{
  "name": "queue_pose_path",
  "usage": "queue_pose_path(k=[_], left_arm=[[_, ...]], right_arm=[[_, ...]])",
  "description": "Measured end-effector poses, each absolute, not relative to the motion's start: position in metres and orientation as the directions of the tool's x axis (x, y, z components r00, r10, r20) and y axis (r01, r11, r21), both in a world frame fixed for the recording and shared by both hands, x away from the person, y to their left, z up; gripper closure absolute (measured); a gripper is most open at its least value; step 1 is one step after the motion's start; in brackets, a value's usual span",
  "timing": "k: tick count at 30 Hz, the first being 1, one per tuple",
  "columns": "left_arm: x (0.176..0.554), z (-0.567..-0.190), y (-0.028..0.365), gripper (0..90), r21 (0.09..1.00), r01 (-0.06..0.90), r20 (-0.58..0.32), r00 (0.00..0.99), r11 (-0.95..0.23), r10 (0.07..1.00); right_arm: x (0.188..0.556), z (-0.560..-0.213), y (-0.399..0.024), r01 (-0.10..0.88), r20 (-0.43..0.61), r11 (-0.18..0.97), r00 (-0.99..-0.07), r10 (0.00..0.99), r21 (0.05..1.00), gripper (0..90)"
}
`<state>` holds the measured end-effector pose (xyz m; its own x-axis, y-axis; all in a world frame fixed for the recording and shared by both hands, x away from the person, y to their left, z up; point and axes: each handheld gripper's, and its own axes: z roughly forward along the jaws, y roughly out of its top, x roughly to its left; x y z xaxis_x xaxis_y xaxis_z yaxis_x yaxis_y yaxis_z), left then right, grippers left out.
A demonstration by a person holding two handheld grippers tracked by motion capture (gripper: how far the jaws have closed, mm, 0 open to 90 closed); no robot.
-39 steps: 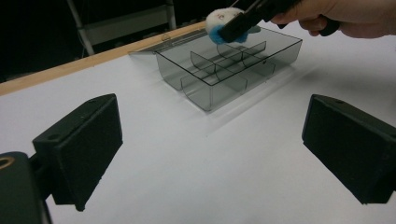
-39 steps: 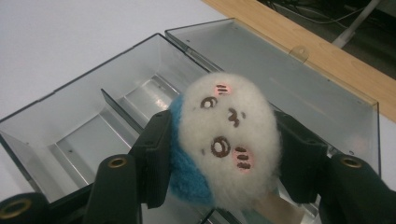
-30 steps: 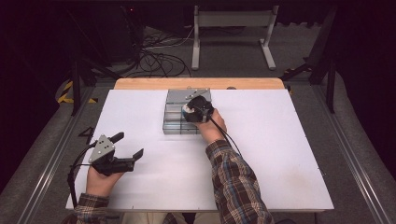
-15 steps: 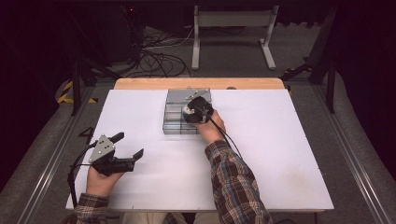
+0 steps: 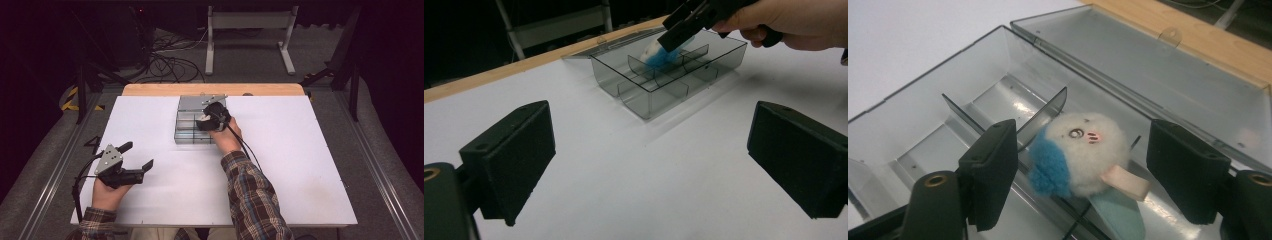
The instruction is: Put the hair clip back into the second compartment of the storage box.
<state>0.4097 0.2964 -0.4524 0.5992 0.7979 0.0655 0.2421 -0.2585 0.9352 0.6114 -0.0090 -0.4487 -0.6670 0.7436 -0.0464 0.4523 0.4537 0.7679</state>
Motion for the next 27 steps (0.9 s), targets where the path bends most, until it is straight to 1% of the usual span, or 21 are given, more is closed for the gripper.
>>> queue_pose_path(k=[2, 4, 5, 9, 11, 13, 19, 27], left_arm=[[0.41, -0.453, 0.296, 5.8, 0.936, 0.241, 0.065, 0.6, -0.257, 0.798], [0.41, -0.452, 0.296, 5.8, 0.934, 0.239, 0.071, 0.602, -0.264, 0.796], [0.41, -0.452, 0.296, 5.8, 0.934, 0.24, 0.07, 0.601, -0.263, 0.796], [0.41, -0.453, 0.296, 5.9, 0.935, 0.243, 0.065, 0.602, -0.26, 0.796], [0.41, -0.453, 0.295, 6.0, 0.934, 0.244, 0.065, 0.602, -0.26, 0.796], [0.41, -0.453, 0.295, 6.1, 0.934, 0.244, 0.065, 0.602, -0.261, 0.796], [0.41, -0.453, 0.295, 6.2, 0.934, 0.244, 0.065, 0.602, -0.261, 0.796], [0.41, -0.453, 0.296, 6.2, 0.934, 0.243, 0.067, 0.599, -0.261, 0.798]], right_arm=[[0.609, -0.444, -0.012, 0.445, -0.047, 0.444, -0.663, 0.748, 0.778, 32.8], [0.607, -0.44, -0.015, 0.441, -0.036, 0.426, -0.661, 0.75, 0.79, 38.5], [0.606, -0.438, -0.016, 0.436, -0.034, 0.42, -0.661, 0.75, 0.796, 43.0], [0.6, -0.432, -0.021, 0.419, -0.035, 0.419, -0.672, 0.739, 0.805, 66.1], [0.599, -0.431, -0.024, 0.42, -0.035, 0.426, -0.679, 0.734, 0.801, 73.7], [0.599, -0.431, -0.025, 0.426, -0.034, 0.434, -0.682, 0.731, 0.793, 79.4], [0.6, -0.433, -0.026, 0.441, -0.033, 0.444, -0.68, 0.733, 0.78, 89.4], [0.602, -0.438, -0.023, 0.459, -0.029, 0.445, -0.67, 0.741, 0.769, 90.0]])
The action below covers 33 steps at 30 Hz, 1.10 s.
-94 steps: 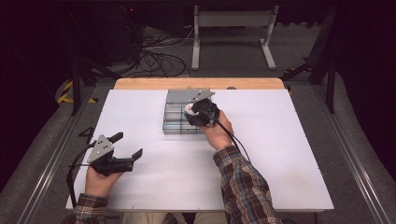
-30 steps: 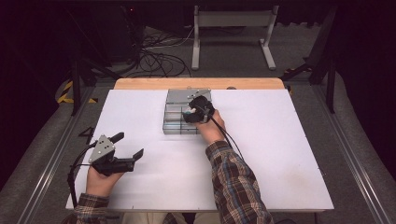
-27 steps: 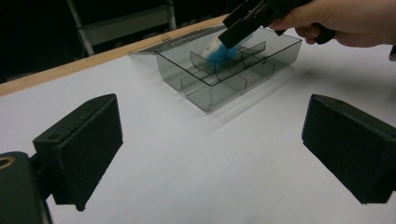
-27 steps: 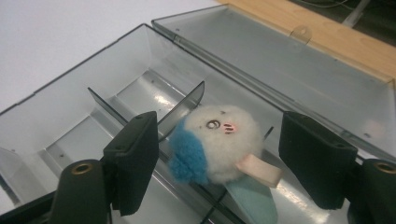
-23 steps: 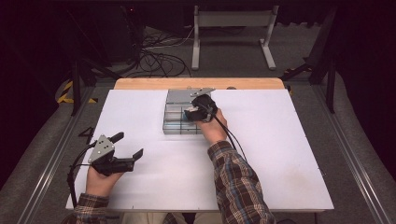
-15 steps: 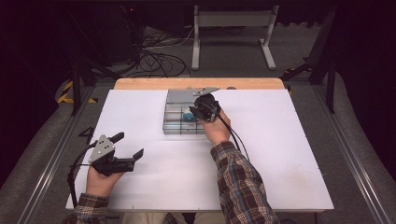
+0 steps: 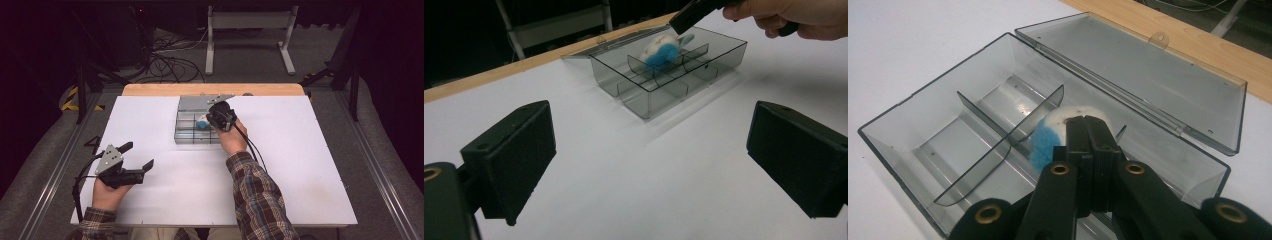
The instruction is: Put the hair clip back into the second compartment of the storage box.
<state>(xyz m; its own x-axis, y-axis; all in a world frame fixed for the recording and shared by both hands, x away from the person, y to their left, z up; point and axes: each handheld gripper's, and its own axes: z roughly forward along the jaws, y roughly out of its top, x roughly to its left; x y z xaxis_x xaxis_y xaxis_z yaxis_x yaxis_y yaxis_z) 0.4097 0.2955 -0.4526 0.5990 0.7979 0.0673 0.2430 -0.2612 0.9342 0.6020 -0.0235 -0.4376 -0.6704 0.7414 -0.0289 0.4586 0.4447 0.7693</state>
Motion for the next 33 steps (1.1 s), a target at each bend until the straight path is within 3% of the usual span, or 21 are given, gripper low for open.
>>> queue_pose_path(k=[20, 33], left_arm=[[0.409, -0.452, 0.295, 6.2, 0.934, 0.242, 0.069, 0.6, -0.263, 0.797], [0.409, -0.453, 0.296, 6.1, 0.935, 0.241, 0.068, 0.597, -0.26, 0.799]], right_arm=[[0.607, -0.451, -0.006, 0.476, -0.084, 0.489, -0.648, 0.757, 0.731, 90.0], [0.604, -0.442, -0.016, 0.466, -0.046, 0.445, -0.649, 0.759, 0.765, 88.7]])
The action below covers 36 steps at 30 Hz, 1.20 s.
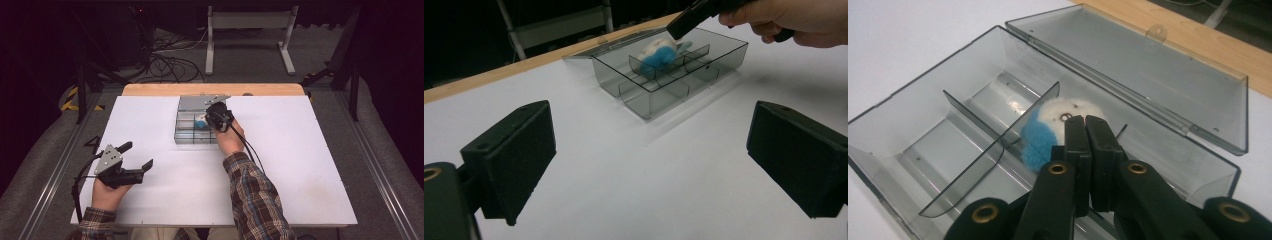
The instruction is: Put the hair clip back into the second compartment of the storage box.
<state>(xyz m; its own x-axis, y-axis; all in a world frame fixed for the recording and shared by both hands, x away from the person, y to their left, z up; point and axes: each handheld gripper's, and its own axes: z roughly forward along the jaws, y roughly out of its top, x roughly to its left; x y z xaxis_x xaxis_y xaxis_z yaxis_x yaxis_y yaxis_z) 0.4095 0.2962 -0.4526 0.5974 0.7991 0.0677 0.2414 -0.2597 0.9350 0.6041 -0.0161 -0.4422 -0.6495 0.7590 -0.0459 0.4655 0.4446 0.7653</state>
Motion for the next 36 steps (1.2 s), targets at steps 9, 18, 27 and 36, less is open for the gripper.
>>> queue_pose_path(k=[9, 18, 27, 36], left_arm=[[0.409, -0.452, 0.297, 6.1, 0.936, 0.238, 0.069, 0.596, -0.258, 0.8], [0.409, -0.452, 0.297, 6.2, 0.936, 0.236, 0.072, 0.597, -0.261, 0.799], [0.408, -0.452, 0.297, 6.1, 0.936, 0.237, 0.073, 0.596, -0.261, 0.8], [0.408, -0.452, 0.296, 6.1, 0.936, 0.24, 0.068, 0.595, -0.257, 0.801]], right_arm=[[0.597, -0.439, -0.022, 0.433, -0.048, 0.437, -0.665, 0.745, 0.788, 83.2], [0.591, -0.44, -0.034, 0.421, -0.031, 0.405, -0.661, 0.75, 0.812, 64.5], [0.584, -0.438, -0.044, 0.394, -0.012, 0.381, -0.682, 0.731, 0.837, 45.3], [0.578, -0.435, -0.053, 0.374, -0.011, 0.366, -0.686, 0.727, 0.852, 37.5]])
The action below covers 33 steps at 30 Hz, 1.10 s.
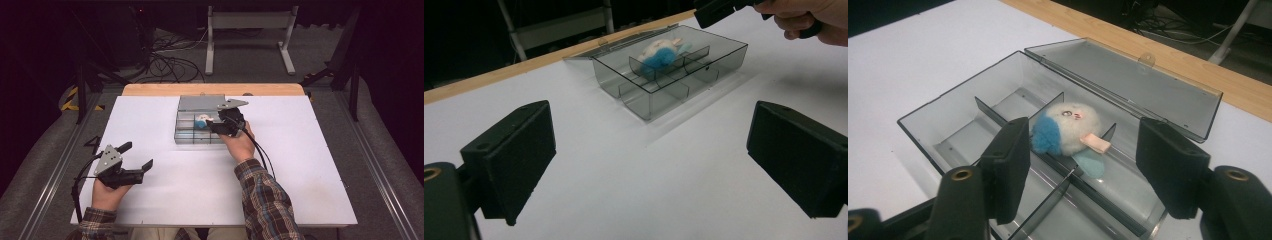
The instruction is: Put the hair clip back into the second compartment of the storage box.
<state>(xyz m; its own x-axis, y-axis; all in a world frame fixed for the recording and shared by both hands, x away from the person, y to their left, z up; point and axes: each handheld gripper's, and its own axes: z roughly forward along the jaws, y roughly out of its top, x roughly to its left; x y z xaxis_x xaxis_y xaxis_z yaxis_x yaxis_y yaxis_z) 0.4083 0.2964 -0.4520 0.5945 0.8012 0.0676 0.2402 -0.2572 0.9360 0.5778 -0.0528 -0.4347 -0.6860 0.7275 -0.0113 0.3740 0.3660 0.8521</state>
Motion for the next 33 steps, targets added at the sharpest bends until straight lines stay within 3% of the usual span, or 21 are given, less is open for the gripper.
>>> queue_pose_path(k=[33], left_arm=[[0.409, -0.452, 0.296, 6.1, 0.938, 0.247, 0.059, 0.584, -0.246, 0.81]], right_arm=[[0.555, -0.436, -0.078, 0.365, 0.041, 0.327, -0.719, 0.694, 0.872, 4.6]])
